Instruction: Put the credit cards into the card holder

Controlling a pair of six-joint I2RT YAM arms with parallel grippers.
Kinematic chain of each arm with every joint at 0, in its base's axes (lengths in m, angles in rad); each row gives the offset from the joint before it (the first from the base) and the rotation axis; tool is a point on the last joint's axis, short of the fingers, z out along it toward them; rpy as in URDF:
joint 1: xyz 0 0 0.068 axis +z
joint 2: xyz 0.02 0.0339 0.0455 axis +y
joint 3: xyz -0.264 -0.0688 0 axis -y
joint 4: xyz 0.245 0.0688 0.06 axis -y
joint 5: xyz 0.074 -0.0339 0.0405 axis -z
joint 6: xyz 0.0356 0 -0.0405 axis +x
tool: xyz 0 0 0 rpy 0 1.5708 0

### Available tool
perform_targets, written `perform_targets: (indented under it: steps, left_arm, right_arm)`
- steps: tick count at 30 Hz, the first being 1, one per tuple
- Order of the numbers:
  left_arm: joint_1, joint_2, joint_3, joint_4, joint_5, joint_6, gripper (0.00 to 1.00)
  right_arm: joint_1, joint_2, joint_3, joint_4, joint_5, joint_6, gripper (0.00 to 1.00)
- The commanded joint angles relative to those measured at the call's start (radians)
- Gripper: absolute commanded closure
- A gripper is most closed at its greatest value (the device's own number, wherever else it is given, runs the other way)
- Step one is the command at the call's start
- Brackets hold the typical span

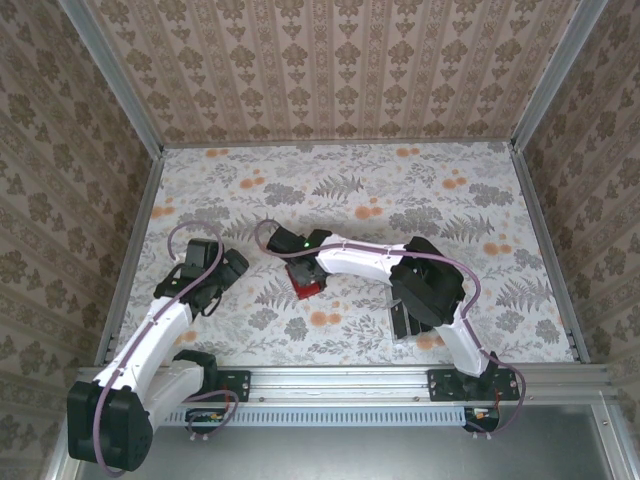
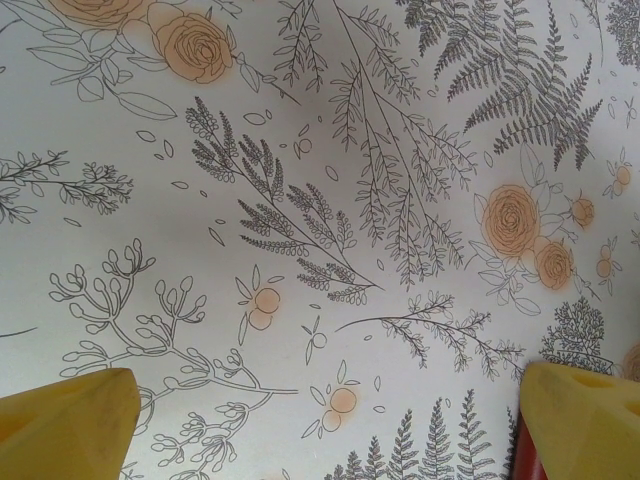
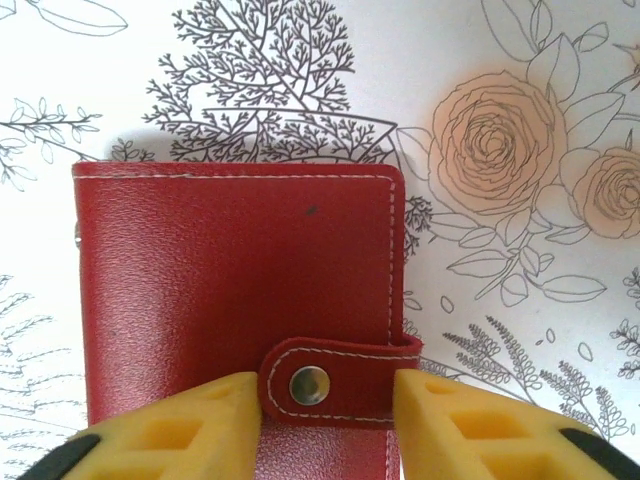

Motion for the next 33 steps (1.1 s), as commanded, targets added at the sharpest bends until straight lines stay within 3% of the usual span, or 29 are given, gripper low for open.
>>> perform_targets:
  steps: [1, 9, 18, 33]
  left_arm:
    - [0.008, -0.008, 0.001, -0.002, 0.014, 0.025, 0.00]
    - [0.008, 0.024, 0.024, 0.008, 0.034, 0.039, 0.00]
    - [-0.024, 0.089, 0.062, 0.064, 0.078, 0.047, 0.00]
    - [-0.161, 0.235, 0.068, 0.340, 0.159, -0.022, 0.00]
  right_arm:
    - [-0.014, 0.013, -0.017, -0.003, -0.016, -0.007, 0.67]
    - [-0.041, -0.010, -0.045, 0.027, -0.063, -0.014, 0.99]
    - [-0.072, -0.147, -0.138, 0.112, -0.156, 0.005, 1.00]
    - [-0.104, -0.282, -0.281, 0.261, -0.306, 0.101, 1.00]
